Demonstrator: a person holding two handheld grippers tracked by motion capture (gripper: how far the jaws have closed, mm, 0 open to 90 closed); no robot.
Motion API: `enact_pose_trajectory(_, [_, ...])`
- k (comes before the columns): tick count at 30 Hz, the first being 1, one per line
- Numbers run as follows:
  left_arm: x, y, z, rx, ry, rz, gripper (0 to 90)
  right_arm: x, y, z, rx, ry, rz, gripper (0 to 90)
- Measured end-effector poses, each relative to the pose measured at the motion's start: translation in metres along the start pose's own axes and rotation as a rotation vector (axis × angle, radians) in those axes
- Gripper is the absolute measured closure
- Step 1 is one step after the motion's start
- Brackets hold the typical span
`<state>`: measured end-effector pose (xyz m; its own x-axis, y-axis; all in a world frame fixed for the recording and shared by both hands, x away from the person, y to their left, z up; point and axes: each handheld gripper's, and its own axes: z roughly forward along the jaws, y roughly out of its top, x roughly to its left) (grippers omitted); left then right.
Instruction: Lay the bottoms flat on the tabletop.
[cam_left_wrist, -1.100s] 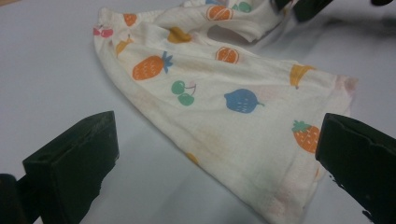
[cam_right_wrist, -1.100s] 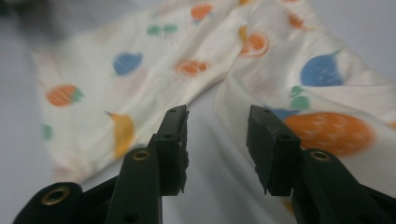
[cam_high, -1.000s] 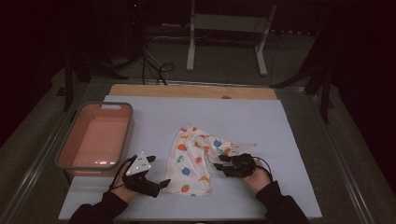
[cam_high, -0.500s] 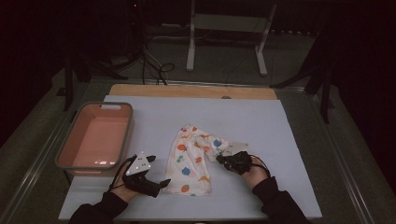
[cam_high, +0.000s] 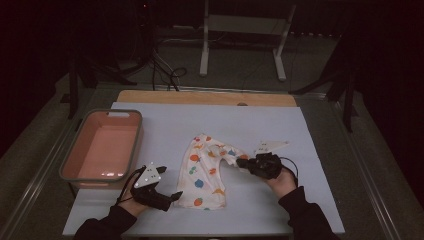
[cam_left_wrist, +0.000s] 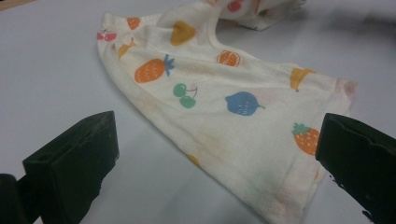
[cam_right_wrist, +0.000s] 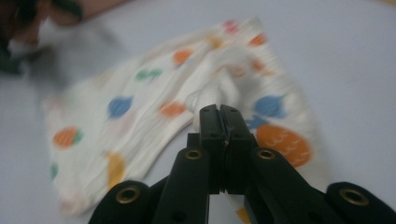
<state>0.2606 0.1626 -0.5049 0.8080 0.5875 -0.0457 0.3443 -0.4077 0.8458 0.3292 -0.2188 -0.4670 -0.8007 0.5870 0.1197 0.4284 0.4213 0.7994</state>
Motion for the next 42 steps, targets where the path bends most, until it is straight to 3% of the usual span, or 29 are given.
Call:
enact_pose_trajectory(1, [0.0, 0.0, 0.0, 0.0, -0.001, -0.003, 0.6, -0.006, 0.002, -0.002, -0.014, -0.011, 0.024, 89.2])
enact_pose_trajectory(2, [0.001, -0.001, 0.001, 0.006, 0.0, -0.002, 0.6, -0.018, 0.006, -0.003, -0.017, -0.055, 0.049, 89.2])
enact_pose_trajectory(4, [0.001, -0.001, 0.001, 0.006, -0.001, -0.002, 0.6, -0.024, 0.007, -0.003, -0.02, -0.072, 0.073, 89.2])
enact_pose_trajectory(6, [0.001, 0.0, 0.001, 0.005, -0.001, 0.0, 0.6, -0.039, 0.007, 0.001, -0.005, -0.141, 0.113, 89.0])
enact_pose_trajectory(9, [0.001, -0.001, 0.0, 0.005, 0.0, -0.003, 0.6, -0.05, 0.004, 0.005, 0.003, -0.207, 0.148, 87.4])
enact_pose_trajectory(11, [0.001, -0.001, 0.0, 0.007, 0.0, -0.002, 0.6, -0.055, 0.0, 0.008, 0.008, -0.247, 0.176, 75.4])
enact_pose_trajectory(14, [0.001, -0.001, 0.0, 0.005, 0.0, -0.003, 0.6, -0.054, -0.003, 0.005, -0.016, -0.281, 0.192, 66.7])
enact_pose_trajectory(16, [0.001, -0.001, 0.0, 0.005, 0.0, -0.003, 0.6, -0.047, -0.002, 0.001, -0.039, -0.252, 0.206, 66.1])
enact_pose_trajectory(18, [0.001, -0.001, 0.0, 0.004, 0.0, -0.002, 0.6, -0.036, -0.001, -0.005, -0.061, -0.231, 0.154, 64.6])
enact_pose_trajectory(20, [0.001, -0.001, 0.0, 0.003, 0.002, -0.001, 0.6, -0.026, -0.001, -0.01, -0.083, -0.165, 0.117, 64.6])
enact_pose_trajectory(21, [0.001, -0.001, 0.0, 0.003, 0.002, -0.001, 0.6, -0.019, -0.002, -0.011, -0.089, -0.159, 0.089, 65.3])
enact_pose_trajectory(23, [0.001, -0.001, 0.0, 0.003, 0.002, -0.003, 0.6, -0.008, -0.009, -0.011, -0.081, -0.081, 0.07, 66.5])
enact_pose_trajectory(25, [0.0, -0.001, 0.0, 0.004, 0.002, -0.002, 0.6, -0.002, -0.017, -0.004, -0.037, -0.081, 0.021, 66.9])
enact_pose_trajectory(27, [0.0, 0.0, 0.001, 0.006, 0.0, 0.0, 0.6, -0.002, -0.025, 0.004, 0.019, -0.113, -0.039, 67.0])
enact_pose_trajectory(30, [0.0, 0.0, 0.001, 0.004, -0.002, 0.001, 0.6, -0.01, -0.029, 0.015, 0.066, -0.131, -0.017, 66.8])
enact_pose_trajectory(32, [0.0, 0.0, 0.001, 0.003, -0.002, -0.002, 0.6, -0.015, -0.032, 0.023, 0.096, -0.152, -0.031, 66.6])
enact_pose_trajectory(35, [0.001, 0.0, 0.001, 0.004, -0.001, -0.003, 0.6, -0.02, -0.034, 0.028, 0.124, -0.154, -0.028, 73.1])
enact_pose_trajectory(36, [0.001, 0.0, 0.001, 0.003, -0.002, -0.005, 0.6, -0.02, -0.034, 0.03, 0.133, -0.158, -0.033, 79.4])
enact_pose_trajectory(37, [0.001, 0.0, 0.001, 0.003, -0.002, -0.004, 0.6, -0.021, -0.033, 0.031, 0.157, -0.142, -0.03, 88.7])
enact_pose_trajectory(42, [0.001, 0.0, 0.0, 0.0, 0.0, -0.002, 0.6, -0.01, -0.03, 0.021, 0.141, -0.09, -0.061, 89.3])
